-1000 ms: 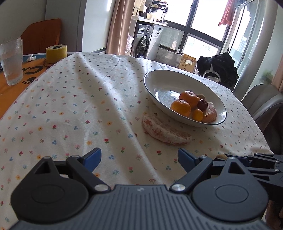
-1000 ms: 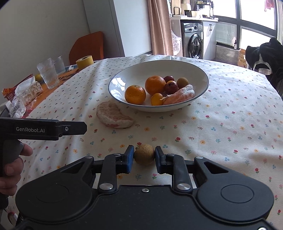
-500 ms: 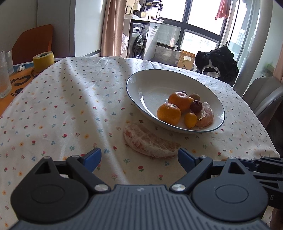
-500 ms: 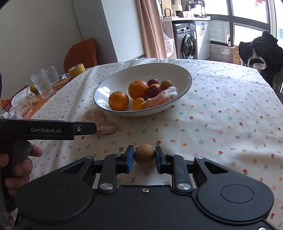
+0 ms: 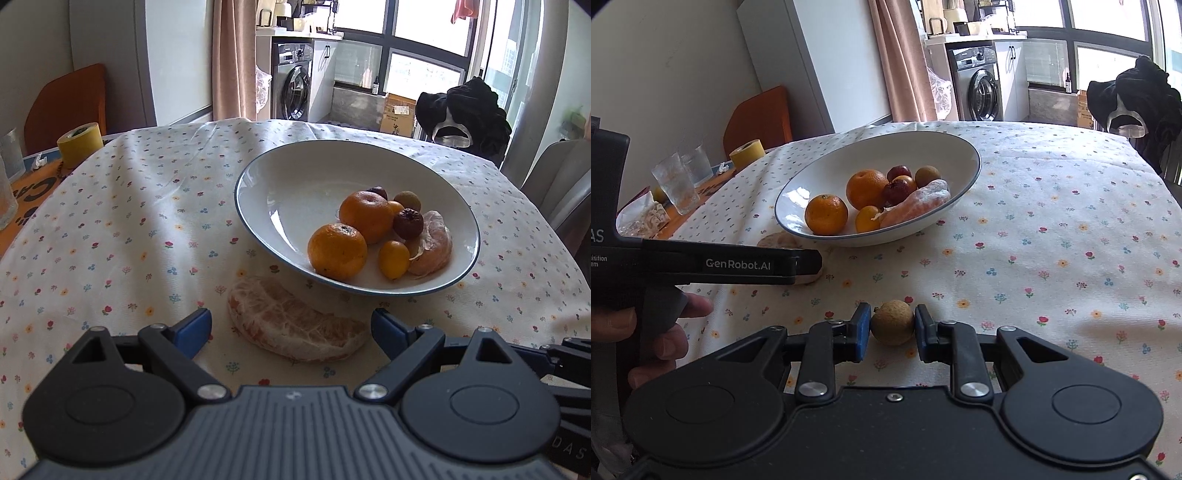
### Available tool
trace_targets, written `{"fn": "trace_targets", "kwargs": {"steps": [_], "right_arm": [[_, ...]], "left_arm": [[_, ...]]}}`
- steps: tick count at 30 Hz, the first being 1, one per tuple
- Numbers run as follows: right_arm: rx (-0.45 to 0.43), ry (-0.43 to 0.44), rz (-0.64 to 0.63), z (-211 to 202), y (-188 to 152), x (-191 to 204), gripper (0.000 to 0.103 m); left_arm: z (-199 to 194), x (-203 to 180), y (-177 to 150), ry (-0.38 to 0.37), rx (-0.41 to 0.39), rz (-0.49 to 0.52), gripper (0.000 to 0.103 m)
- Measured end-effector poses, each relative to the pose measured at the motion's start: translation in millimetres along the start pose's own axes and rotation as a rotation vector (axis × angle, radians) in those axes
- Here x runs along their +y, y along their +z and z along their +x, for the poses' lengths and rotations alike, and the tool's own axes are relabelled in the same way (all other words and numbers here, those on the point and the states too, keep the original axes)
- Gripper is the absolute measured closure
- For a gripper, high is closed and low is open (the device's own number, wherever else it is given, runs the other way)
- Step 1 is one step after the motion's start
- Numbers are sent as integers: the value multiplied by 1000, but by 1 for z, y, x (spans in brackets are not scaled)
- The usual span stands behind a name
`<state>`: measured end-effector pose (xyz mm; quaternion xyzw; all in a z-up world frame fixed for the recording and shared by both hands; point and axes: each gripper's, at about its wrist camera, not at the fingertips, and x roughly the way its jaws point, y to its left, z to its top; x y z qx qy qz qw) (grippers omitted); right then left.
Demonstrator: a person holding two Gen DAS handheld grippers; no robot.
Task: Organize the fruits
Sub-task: 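Lower the left tool around the peeled pomelo segment while the right tool holds the kiwi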
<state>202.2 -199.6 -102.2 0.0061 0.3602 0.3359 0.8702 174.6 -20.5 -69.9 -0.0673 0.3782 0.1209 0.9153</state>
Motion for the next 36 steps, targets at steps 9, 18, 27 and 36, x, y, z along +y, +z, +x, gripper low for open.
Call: {"fn": "trace_targets", "kwargs": {"steps": [9, 18, 27, 36], "right_arm": [[-5, 11, 4, -1, -1, -3, 79], [-3, -1, 4, 0, 0, 0, 79], [5, 6, -9, 3, 1, 10, 79], [2, 10, -18, 8, 1, 20, 79]], "left_arm": [[12, -9, -2, 54, 7, 33, 11], [5, 1, -10, 28, 10, 37, 10], [-11, 15, -25, 13, 8, 41, 10], [-27, 41, -36, 24, 15, 10, 10]]}}
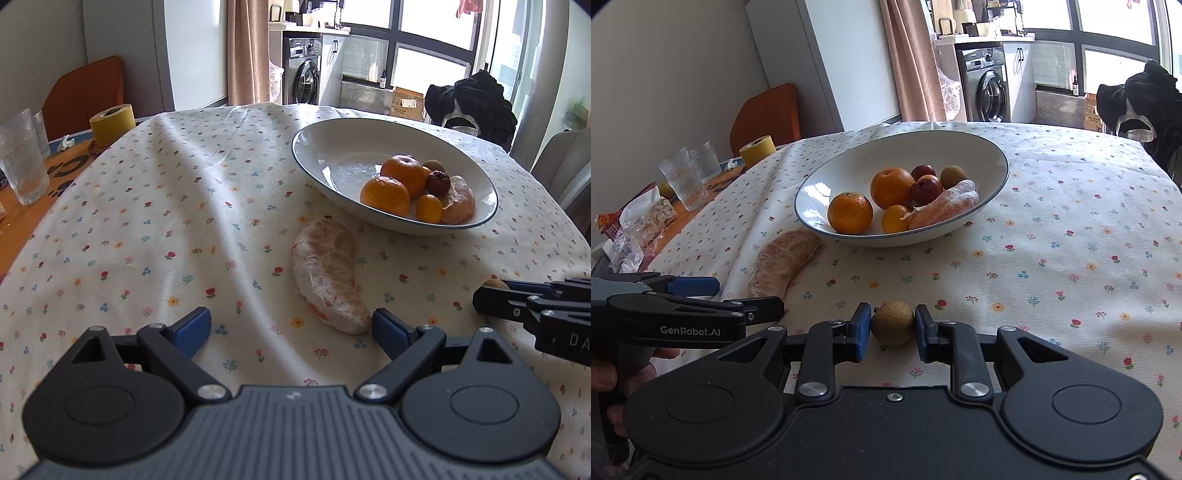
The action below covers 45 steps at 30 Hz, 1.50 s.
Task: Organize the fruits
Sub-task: 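Lower the left tool around the peeled pomelo segment while the right tool holds the kiwi, then close the left tool on the peeled pomelo segment and lift it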
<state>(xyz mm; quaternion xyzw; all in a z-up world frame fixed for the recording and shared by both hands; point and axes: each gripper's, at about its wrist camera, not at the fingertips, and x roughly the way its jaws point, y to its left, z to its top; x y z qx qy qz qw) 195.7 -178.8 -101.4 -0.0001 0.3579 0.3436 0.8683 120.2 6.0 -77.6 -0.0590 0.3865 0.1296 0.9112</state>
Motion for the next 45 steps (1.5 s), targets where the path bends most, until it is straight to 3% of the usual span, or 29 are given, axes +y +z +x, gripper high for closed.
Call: {"fn": "trace_targets", "kwargs": {"steps": [5, 14, 21, 29, 34, 45], "right_arm": [[0, 1, -4, 0, 0, 1, 79], [-8, 6, 11, -1, -1, -5, 79], [-20, 18, 22, -2, -1, -13, 79], [-26, 43, 25, -2, -1, -18, 79], [-25, 26, 13, 0, 1, -14, 79], [-3, 1, 5, 2, 4, -3, 79]], "left_arm": [[-8, 7, 2, -11, -28, -43, 10], [-10, -2, 13, -77, -108, -12, 16], [8, -12, 18, -80, -83, -5, 36], [22, -22, 20, -19, -70, 36, 40], [21, -22, 22, -18, -74, 41, 62], [9, -7, 14, -82, -83, 9, 67]]}}
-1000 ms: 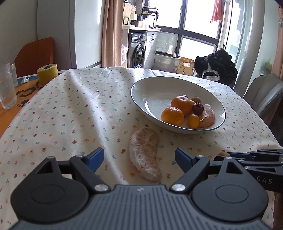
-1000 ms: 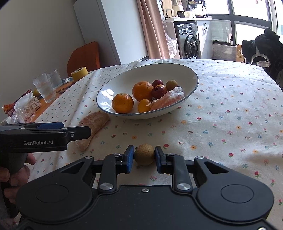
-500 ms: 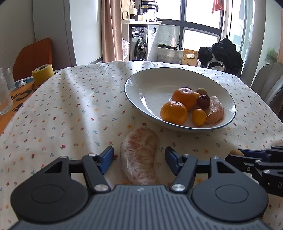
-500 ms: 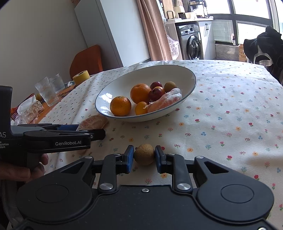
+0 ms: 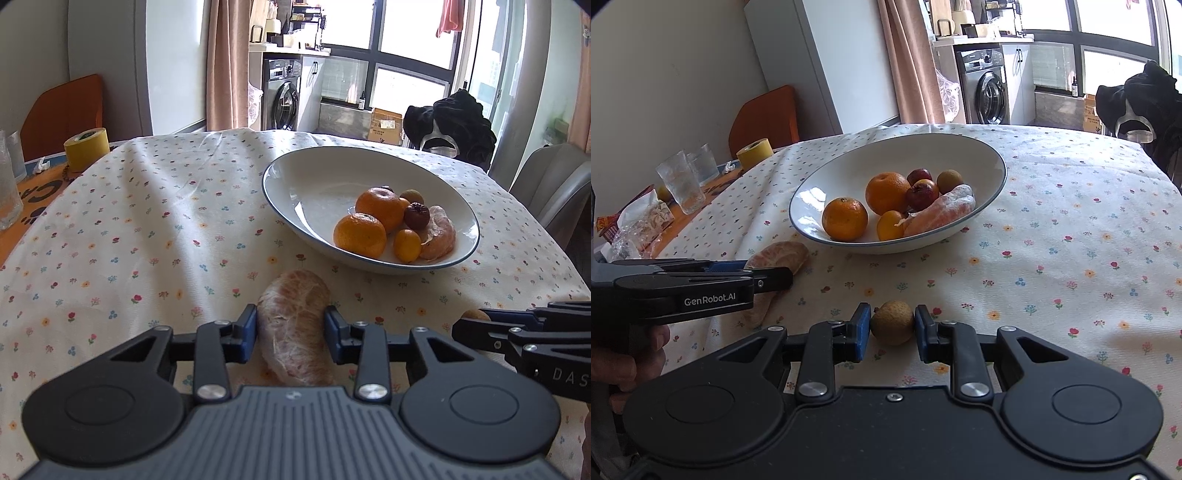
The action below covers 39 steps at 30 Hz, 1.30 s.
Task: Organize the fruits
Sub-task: 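Close the left tool on the peeled pomelo segment and lift it, then carry the pomelo segment with the left tool while the right tool carries the kiwi into the bowl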
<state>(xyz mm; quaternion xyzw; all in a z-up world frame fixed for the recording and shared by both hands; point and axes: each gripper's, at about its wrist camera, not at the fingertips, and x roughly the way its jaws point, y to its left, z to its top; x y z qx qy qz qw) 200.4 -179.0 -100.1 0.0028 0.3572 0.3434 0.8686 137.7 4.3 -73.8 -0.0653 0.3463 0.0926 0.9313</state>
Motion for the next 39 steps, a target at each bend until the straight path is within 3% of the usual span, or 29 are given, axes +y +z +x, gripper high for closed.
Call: {"fn": "trace_targets", "kwargs": {"steps": [26, 28, 29, 31, 39], "right_arm": [[-85, 0, -58, -25, 23, 28, 79], [-89, 1, -60, -25, 25, 27, 79], [-91, 1, -61, -25, 27, 27, 79], [-94, 0, -62, -24, 29, 26, 79], [-84, -1, -64, -15, 32, 25, 79]], "left_arm": [[-45, 26, 12, 14, -87, -49, 68], [-45, 27, 15, 8, -85, -50, 86], [-43, 29, 18, -10, -68, -67, 86], [-42, 28, 19, -2, -78, -53, 100], [-32, 36, 18, -40, -49, -82, 103]]}}
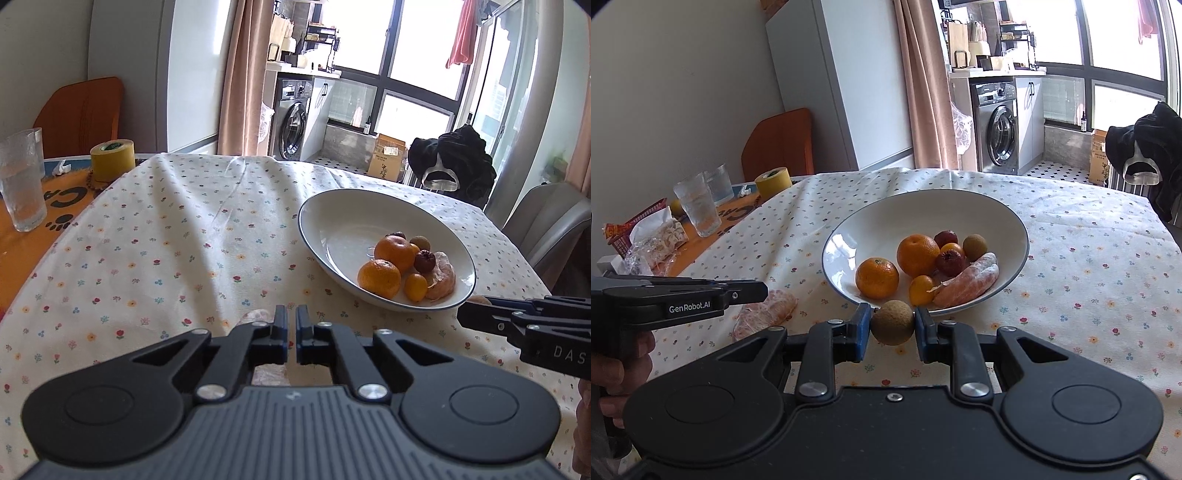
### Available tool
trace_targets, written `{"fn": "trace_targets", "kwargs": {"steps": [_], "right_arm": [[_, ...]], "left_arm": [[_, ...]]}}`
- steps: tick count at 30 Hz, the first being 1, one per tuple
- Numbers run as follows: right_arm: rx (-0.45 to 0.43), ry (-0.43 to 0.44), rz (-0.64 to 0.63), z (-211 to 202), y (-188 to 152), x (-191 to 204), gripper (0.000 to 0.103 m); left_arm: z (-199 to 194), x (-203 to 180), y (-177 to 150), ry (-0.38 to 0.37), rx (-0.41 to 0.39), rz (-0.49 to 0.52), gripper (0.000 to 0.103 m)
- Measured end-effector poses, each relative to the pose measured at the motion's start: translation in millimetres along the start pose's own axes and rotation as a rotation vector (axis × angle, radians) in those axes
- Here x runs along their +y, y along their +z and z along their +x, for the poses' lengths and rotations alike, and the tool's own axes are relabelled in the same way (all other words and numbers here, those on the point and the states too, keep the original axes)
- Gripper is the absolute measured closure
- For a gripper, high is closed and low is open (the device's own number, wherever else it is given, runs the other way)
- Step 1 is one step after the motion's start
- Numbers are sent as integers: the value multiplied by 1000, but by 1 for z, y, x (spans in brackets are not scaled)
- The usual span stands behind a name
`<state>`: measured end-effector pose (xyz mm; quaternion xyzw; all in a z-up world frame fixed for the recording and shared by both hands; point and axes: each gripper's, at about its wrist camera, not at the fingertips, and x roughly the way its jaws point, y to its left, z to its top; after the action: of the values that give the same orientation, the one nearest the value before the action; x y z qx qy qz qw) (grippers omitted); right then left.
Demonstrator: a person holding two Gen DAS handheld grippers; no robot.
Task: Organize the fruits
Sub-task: 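Carry the pomelo segment with the left tool while the right tool carries the kiwi into the bowl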
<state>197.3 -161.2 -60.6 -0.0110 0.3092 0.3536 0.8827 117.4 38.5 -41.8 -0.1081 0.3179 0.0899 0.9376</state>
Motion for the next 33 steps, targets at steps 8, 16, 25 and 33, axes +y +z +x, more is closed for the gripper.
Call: {"fn": "trace_targets", "kwargs": {"steps": [8, 16, 25, 33], "right_arm": [[9, 10, 10, 6, -3, 1, 79], [27, 29, 28, 15, -10, -2, 79], [29, 30, 50, 13, -15, -11, 79], [7, 29, 57, 12, -8, -17, 79]], "left_arm": [[-2, 11, 0, -36, 12, -48, 103], [4, 16, -6, 2, 37, -45, 75], [8, 7, -10, 56, 26, -10, 46], [24, 8, -16, 67, 94, -11, 51]]}}
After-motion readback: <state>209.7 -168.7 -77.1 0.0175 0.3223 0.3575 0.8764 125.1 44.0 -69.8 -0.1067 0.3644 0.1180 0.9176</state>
